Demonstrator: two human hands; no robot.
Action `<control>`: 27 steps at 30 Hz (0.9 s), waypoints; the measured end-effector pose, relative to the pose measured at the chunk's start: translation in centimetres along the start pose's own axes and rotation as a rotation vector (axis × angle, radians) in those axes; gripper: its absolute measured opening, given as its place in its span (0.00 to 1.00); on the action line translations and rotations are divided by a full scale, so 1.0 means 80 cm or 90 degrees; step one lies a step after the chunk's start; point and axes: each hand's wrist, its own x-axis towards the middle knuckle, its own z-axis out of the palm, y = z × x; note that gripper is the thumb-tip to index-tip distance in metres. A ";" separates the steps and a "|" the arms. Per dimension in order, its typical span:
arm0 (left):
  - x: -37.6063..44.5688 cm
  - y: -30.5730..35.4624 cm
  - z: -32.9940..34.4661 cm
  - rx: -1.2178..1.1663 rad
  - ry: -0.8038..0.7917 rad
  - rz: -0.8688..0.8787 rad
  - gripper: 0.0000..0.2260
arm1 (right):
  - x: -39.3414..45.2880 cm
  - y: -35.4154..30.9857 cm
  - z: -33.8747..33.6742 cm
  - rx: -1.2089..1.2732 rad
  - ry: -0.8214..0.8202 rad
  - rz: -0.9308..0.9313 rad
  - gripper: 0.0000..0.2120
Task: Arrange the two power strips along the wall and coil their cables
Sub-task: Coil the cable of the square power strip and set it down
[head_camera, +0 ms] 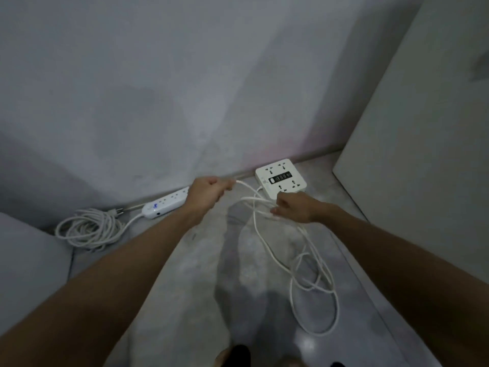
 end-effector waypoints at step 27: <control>-0.138 0.195 -0.002 -0.258 0.050 0.108 0.13 | -0.134 -0.092 -0.138 0.687 0.198 0.077 0.02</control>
